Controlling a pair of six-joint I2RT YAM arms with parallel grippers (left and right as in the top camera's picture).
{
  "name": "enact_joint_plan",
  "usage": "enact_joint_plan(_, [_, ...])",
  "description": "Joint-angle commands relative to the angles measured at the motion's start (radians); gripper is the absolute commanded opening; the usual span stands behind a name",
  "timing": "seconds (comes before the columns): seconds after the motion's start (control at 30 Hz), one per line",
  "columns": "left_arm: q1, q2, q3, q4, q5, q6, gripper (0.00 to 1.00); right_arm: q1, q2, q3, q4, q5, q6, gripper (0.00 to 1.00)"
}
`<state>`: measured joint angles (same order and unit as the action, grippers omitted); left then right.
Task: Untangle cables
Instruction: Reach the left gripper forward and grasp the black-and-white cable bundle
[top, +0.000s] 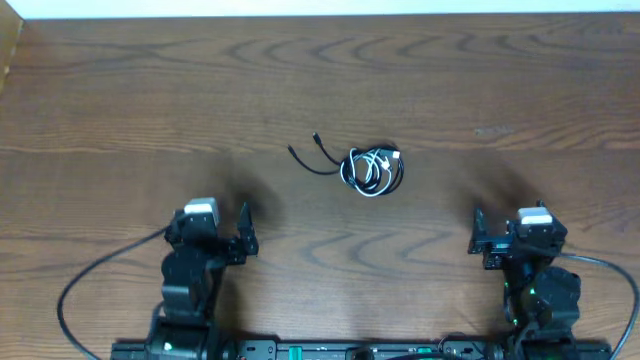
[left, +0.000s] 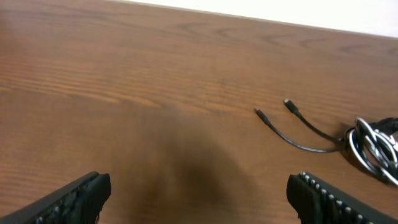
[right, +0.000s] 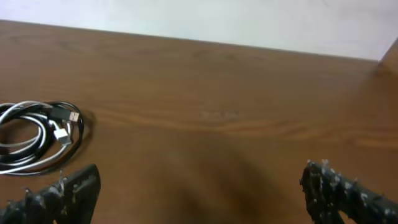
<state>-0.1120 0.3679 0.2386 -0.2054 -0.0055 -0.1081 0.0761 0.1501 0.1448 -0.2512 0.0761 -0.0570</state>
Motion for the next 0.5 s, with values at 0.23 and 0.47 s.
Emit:
enact_joint_plan(0.23, [0.005, 0.521, 0.447, -0.29, 0.074, -0.028, 0.96, -0.003, 0.424, 0.311, -0.087, -0.023, 0.132, 0.99])
enact_joint_plan(0.47, [0.005, 0.797, 0.812, -0.704, 0.077, -0.028, 0.96, -0.004, 0.741, 0.577, -0.331, -0.056, 0.13, 0.99])
